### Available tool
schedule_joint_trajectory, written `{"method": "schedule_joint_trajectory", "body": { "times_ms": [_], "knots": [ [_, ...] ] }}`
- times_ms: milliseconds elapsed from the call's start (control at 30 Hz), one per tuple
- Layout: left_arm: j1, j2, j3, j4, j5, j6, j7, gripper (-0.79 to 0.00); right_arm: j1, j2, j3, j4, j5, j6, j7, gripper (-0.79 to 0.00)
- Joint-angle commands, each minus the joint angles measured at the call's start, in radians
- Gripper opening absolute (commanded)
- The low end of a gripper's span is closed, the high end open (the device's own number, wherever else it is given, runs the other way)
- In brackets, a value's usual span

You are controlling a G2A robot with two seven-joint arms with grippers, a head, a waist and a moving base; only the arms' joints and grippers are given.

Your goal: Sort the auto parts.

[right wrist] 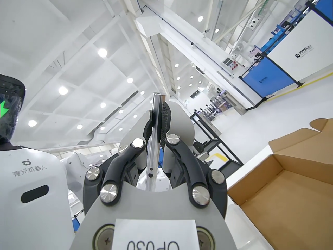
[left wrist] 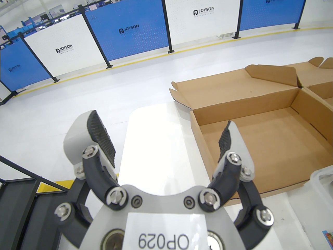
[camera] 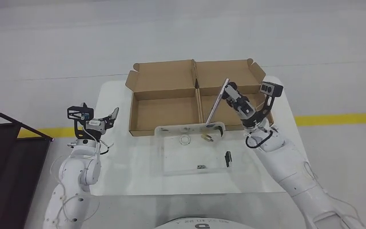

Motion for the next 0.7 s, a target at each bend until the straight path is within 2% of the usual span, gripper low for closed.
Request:
{"method": "schedule_joint_trajectory", "body": {
  "times_ms": [0, 167, 333, 500, 567, 667],
  "knots": [
    [0.0, 0.0, 0.0, 0.0, 0.0, 0.0, 0.0, 0.0, 0.0, -0.005, -0.006, 0.002, -0.022, 0.002, -0.02, -0.785],
    [0.0, 0.0, 0.0, 0.0, 0.0, 0.0, 0.0, 0.0, -0.023, -0.009, 0.047, 0.031, -0.095, 0.002, -0.101, -0.785],
    [0.0, 0.0, 0.0, 0.0, 0.0, 0.0, 0.0, 0.0, -0.118, 0.001, 0.169, 0.01, -0.236, 0.029, -0.211, -0.785],
    [0.0, 0.0, 0.0, 0.0, 0.0, 0.0, 0.0, 0.0, -0.226, 0.006, 0.301, -0.038, -0.392, 0.14, -0.371, -0.785],
    [0.0, 0.0, 0.0, 0.0, 0.0, 0.0, 0.0, 0.0, -0.259, 0.005, 0.338, -0.042, -0.402, 0.167, -0.44, -0.785],
    [0.0, 0.0, 0.0, 0.0, 0.0, 0.0, 0.0, 0.0, -0.278, 0.006, 0.384, -0.021, -0.43, 0.247, -0.468, -0.785]
  ]
}}
